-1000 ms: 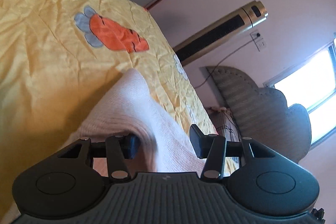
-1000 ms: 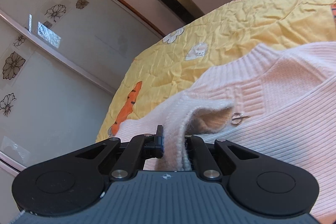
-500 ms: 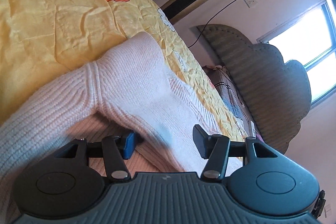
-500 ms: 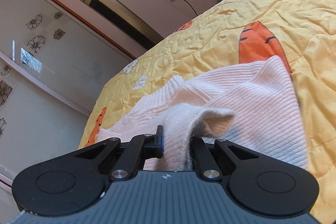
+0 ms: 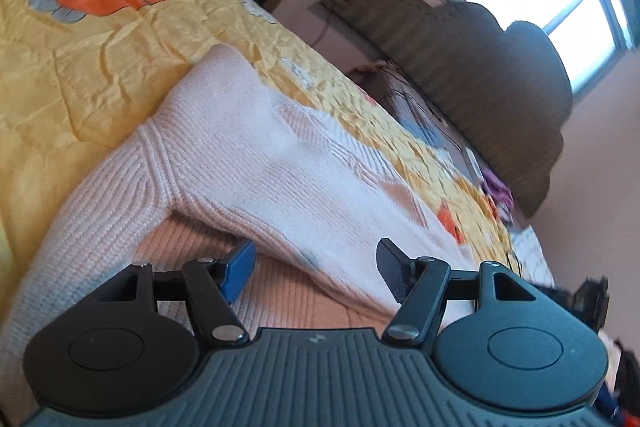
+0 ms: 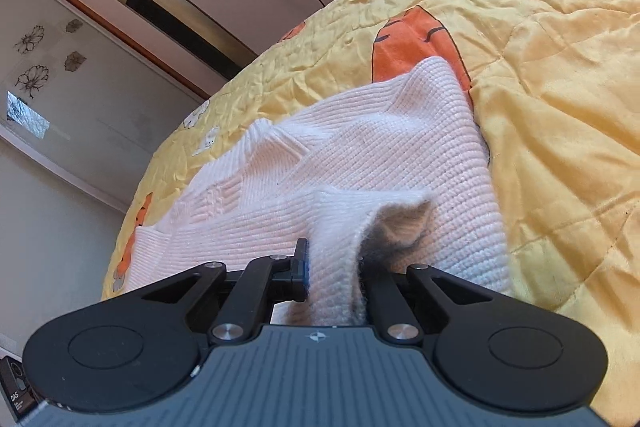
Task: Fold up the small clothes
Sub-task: 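Release the cardigan with both grippers and pull them back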
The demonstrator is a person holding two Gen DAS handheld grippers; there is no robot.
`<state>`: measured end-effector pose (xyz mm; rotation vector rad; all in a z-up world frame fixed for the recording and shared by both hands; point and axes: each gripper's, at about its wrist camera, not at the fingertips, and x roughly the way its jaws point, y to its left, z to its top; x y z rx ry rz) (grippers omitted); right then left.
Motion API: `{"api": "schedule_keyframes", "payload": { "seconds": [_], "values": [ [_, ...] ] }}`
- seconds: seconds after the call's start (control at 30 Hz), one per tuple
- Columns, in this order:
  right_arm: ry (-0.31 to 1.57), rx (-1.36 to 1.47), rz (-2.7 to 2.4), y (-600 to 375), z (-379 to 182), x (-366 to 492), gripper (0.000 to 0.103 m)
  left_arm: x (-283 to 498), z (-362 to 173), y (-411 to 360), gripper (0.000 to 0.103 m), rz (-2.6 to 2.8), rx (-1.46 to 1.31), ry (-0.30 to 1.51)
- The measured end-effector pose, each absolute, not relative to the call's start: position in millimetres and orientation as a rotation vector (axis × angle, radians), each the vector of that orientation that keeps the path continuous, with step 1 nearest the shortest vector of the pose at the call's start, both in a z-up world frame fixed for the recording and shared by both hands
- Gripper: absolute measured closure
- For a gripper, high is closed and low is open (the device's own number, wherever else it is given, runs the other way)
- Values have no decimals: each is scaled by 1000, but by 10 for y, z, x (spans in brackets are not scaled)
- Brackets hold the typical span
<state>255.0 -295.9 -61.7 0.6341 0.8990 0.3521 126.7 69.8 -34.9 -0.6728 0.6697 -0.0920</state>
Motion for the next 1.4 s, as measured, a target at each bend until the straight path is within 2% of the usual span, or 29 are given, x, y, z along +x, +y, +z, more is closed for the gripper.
{"api": "schedule_keyframes", "payload": {
  "seconds": [0.07,0.13,0.17,0.27,0.33,0.4,0.47,0.6,0.67,0.77,0.87,0.9,0.93,0.97,1.0,1.07,1.1,1.13,1.2,1.23,1.33,1.4],
  "values": [
    [888,652,342,-3024,-537,2507,80,1121,-208,745,36,-138,-591,641],
    [848,676,348,-3168,-413,2420,55,1015,-23,779,36,-142,-493,581],
    [815,680,345,-3235,-351,2368,51,1004,53,790,36,-128,-457,550],
    [739,605,280,-3331,-145,2300,51,1140,232,808,35,-72,-408,440],
    [668,531,209,-3296,-2,2272,51,1364,210,816,30,-40,-421,420],
    [664,541,264,-3198,47,2315,49,1641,102,741,31,-2,-398,466],
    [735,540,346,-3015,-8,2416,40,1868,-44,616,31,-2,-357,521],
    [842,424,358,-2681,-264,2540,39,2168,-479,376,31,39,-252,694],
    [883,374,331,-2640,-464,2560,43,2127,-626,331,29,42,-198,668],
    [786,399,385,-2739,-586,2388,46,2111,-667,314,25,29,-179,664],
    [762,455,368,-2848,-663,2332,61,2139,-688,319,21,17,-166,664],
    [760,452,358,-2864,-684,2327,72,2141,-682,310,21,17,-162,666],
    [764,447,343,-2890,-699,2334,89,2128,-658,312,21,13,-158,671],
    [775,452,323,-2947,-716,2350,98,2094,-615,329,21,15,-159,675],
    [785,493,334,-3033,-739,2367,102,2030,-563,352,21,26,-162,672],
    [805,599,326,-3178,-735,2335,102,1848,-462,414,21,48,-173,651],
    [799,611,299,-3210,-686,2261,100,1742,-414,449,21,35,-186,634],
    [782,610,288,-3219,-623,2176,89,1668,-385,466,21,15,-194,622],
    [727,592,307,-3181,-490,2009,74,1600,-352,446,21,-12,-186,609],
    [705,574,316,-3139,-431,1957,62,1597,-346,412,21,-20,-175,603],
    [696,561,373,-2997,-334,1983,48,1690,-398,306,21,-43,-159,628],
    [734,536,376,-2911,-352,2082,42,1777,-498,278,21,-34,-163,679]
  ]
}}
